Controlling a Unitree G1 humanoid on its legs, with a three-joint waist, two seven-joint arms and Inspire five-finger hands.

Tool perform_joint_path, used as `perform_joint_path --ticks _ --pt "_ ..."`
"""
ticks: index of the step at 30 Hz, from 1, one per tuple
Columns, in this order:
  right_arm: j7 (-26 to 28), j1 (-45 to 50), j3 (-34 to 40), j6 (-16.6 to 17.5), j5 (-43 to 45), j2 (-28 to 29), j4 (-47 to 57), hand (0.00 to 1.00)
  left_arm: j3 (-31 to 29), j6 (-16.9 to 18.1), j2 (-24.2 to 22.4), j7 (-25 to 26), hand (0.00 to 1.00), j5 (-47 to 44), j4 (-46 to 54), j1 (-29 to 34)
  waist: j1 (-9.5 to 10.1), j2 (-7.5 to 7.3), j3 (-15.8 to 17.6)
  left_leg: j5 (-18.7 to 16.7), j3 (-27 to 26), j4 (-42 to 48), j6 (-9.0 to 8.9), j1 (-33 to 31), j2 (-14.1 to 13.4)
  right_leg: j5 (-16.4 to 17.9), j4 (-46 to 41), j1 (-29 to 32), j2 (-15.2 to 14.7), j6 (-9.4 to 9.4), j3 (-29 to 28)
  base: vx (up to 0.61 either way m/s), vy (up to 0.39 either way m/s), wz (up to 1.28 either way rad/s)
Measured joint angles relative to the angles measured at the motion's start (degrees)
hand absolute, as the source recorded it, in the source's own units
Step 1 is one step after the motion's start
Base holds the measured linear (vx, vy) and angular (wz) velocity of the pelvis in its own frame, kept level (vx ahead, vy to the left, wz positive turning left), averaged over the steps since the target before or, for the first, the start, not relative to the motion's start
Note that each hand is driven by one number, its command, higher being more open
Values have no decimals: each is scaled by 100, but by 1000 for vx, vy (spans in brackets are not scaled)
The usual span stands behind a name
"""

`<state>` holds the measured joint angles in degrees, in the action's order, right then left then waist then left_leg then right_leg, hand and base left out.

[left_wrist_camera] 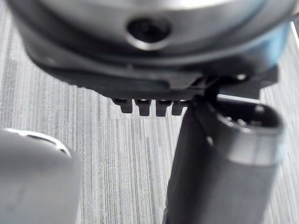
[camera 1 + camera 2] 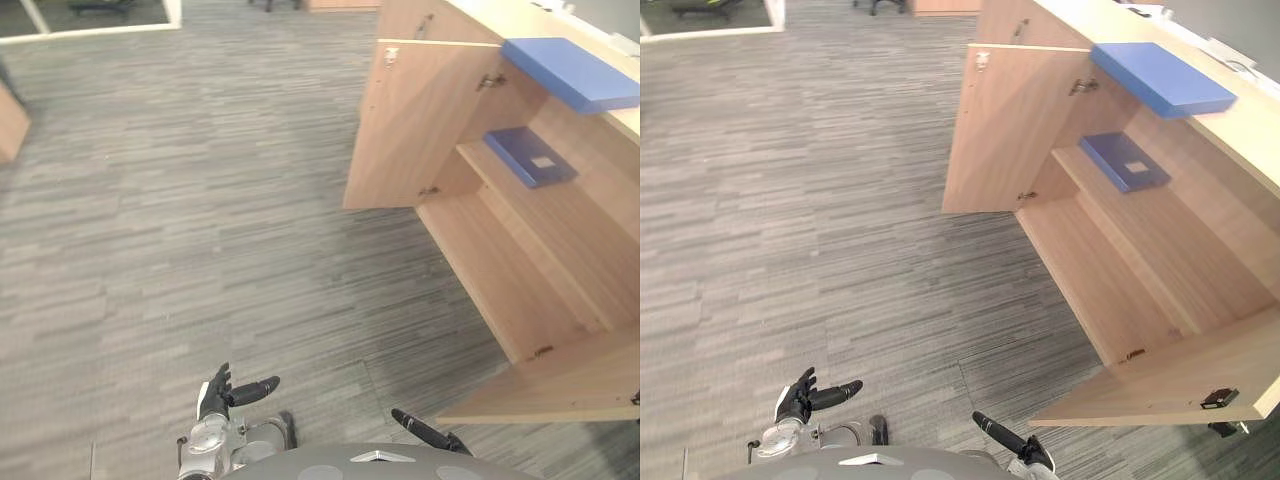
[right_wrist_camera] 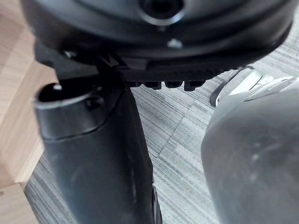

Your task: Walk over to the cabinet, pick up the folder, carry it to the office cabinet, place the folder inside the office cabinet, then close the office cabinet door

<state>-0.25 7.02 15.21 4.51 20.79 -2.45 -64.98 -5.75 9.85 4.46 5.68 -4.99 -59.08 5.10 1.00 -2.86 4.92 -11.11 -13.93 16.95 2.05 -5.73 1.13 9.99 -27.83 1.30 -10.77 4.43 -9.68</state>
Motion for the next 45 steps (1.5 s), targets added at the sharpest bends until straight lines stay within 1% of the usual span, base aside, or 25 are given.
perform_joint_path --ticks 1,3,6,9,10,11,12,13,14,15,16,17,18,23,25,27,29,31,34,36,38,40,42,44,45 --pt "-2 0 33 -1 1 0 0 100 46 0 8 -12 100 4 -3 11 -38 -37 -12 4 -45 -96 35 137 73 -67 -490 204 -61 16 64 270 149 -37" --pt "7 18 238 -25 14 -26 -4 100 166 2 8 -32 100 7 -57 60 -265 60 74 -71 -50 -339 263 719 254 -534 -2146 721 -469 -246 761 291 151 7" --pt "31 70 271 85 11 -7 108 100 157 3 33 -26 100 -12 -117 142 -318 160 135 -78 -59 -757 274 1446 190 -97 -2906 1001 -606 -432 2009 275 98 -7" --pt "101 60 199 105 3 -10 209 100 135 4 -9 -59 100 -14 -128 117 -348 187 219 -85 -58 -841 262 1645 15 384 -2201 1290 -426 -423 2666 223 -57 4" --pt "116 52 207 105 3 -10 230 100 125 4 -18 -63 100 -15 -129 116 -366 216 247 -99 -62 -861 239 1679 -54 394 -1979 1342 -363 -413 2752 175 -138 1" --pt "116 1 214 120 3 -22 257 100 73 4 -40 -64 100 -18 -130 117 -405 275 333 -145 -93 -983 155 1824 -211 358 -1404 1416 -224 -356 2959 183 -154 -8" --pt "103 -28 207 125 2 5 263 100 41 5 -35 -72 100 -16 -131 116 -423 240 390 -198 -171 -1096 6 1977 -279 164 -733 1438 -157 -219 3186 196 -164 -22" --pt "83 -28 208 128 3 43 260 100 25 13 -20 -79 100 -18 -117 106 -397 152 419 -255 -247 -1216 -160 2133 -252 -212 -160 1433 -137 -216 3345 231 -186 -40" --pt "81 -19 196 127 2 104 238 100 -17 17 17 -82 100 -16 -114 101 -357 -15 419 -290 -317 -1292 -249 2272 -135 -772 367 1409 -142 -289 3451 276 -217 -65" --pt "109 -51 215 116 27 0 211 100 -85 8 -85 -77 100 20 -276 -15 -359 115 455 -351 -408 -1342 -362 2436 -250 -916 330 1363 21 -629 3657 263 -217 -69" --pt "106 -49 209 130 15 -42 209 100 -79 12 -161 -89 100 36 -331 -14 -365 246 430 -350 -421 -1345 -362 2432 -388 -812 390 1382 88 -642 3903 206 -193 -85" --pt "104 -71 161 132 6 -116 209 100 -82 6 -212 -96 100 63 -337 -24 -419 271 400 -409 -483 -1381 -383 2418 -474 -378 429 1348 111 -831 4313 205 -191 -71" --pt "101 -98 154 123 -2 -135 201 100 -81 6 -229 -105 100 72 -335 -47 -416 353 386 -431 -506 -1421 -356 2431 -531 -331 397 1348 140 -876 4434 252 -245 -81" --pt "6 -101 82 56 -5 -90 -72 100 -80 -12 -183 -219 100 82 -335 -131 -432 237 395 -441 -217 -594 -383 2385 -1208 -80 880 954 1024 -1059 4380 252 -303 -40" --pt "-28 -79 28 35 -31 -90 -70 100 -100 -12 -177 -212 100 52 -289 -123 -443 214 351 -346 -13 667 -515 1942 -1498 -85 1453 574 1366 -1055 4316 202 -212 -20" --pt "-33 -3 -92 40 -21 -144 -46 100 -260 -4 -167 -210 100 7 -78 -34 -405 277 289 57 264 2991 -707 985 -1893 -281 2004 146 1769 -1126 4092 284 -213 -43" --pt "-48 -1 -303 36 -26 -238 -129 100 -425 3 -162 -188 100 -1 -41 55 -300 322 266 50 263 4410 -704 470 -2108 -271 2180 -167 2017 -1138 3752 197 -86 -85" --pt "-79 -96 -505 15 -23 -253 -277 100 -456 5 -86 -89 100 -169 80 87 -221 207 294 -183 94 5005 -562 33 -2184 -283 2363 -559 2103 -1145 3320 206 -35 -97" --pt "-106 -116 -670 -1 -23 -307 -359 100 -486 11 -27 -25 100 -411 188 88 -107 164 330 -545 177 4368 -548 -362 -2093 -436 2509 -1024 2080 -1029 2768 202 46 -100" --pt "-119 -193 -688 -8 -20 -329 -408 100 -487 63 -73 7 100 -468 249 74 -68 175 395 -737 744 3219 -719 -618 -1685 -439 2510 -1226 1959 -1016 2301 178 183 -119" --pt "-108 -250 -687 13 -5 -311 -401 100 -483 116 -108 9 100 -614 232 39 -80 138 499 -697 1513 1911 -776 -665 -1216 -408 2515 -1309 1773 -919 1883 170 292 -116" --pt "-78 -244 -668 122 15 -347 -370 100 -451 124 -152 -4 100 -625 127 -19 -105 235 548 -412 2386 540 -864 -692 -939 -306 2528 -1401 1576 -743 1484 151 327 -96" --pt "-75 -157 -610 143 21 -384 -367 100 -447 127 -184 -12 100 -696 39 -30 -130 320 545 -89 2609 -44 -847 -652 -903 -195 2479 -1475 1451 -541 1238 203 343 -71" --pt "-74 -90 -524 128 24 -395 -377 100 -441 128 -198 -60 100 -879 -60 -27 -115 429 489 736 2554 -217 -934 -472 -881 -48 2386 -1569 1311 -287 992 247 362 -72" --pt "-62 -73 -503 127 5 -365 -382 100 -452 126 -164 -93 100 -916 -91 -37 -119 324 500 1034 2341 -171 -994 -412 -798 76 2275 -1553 1133 -125 817 250 374 -73"
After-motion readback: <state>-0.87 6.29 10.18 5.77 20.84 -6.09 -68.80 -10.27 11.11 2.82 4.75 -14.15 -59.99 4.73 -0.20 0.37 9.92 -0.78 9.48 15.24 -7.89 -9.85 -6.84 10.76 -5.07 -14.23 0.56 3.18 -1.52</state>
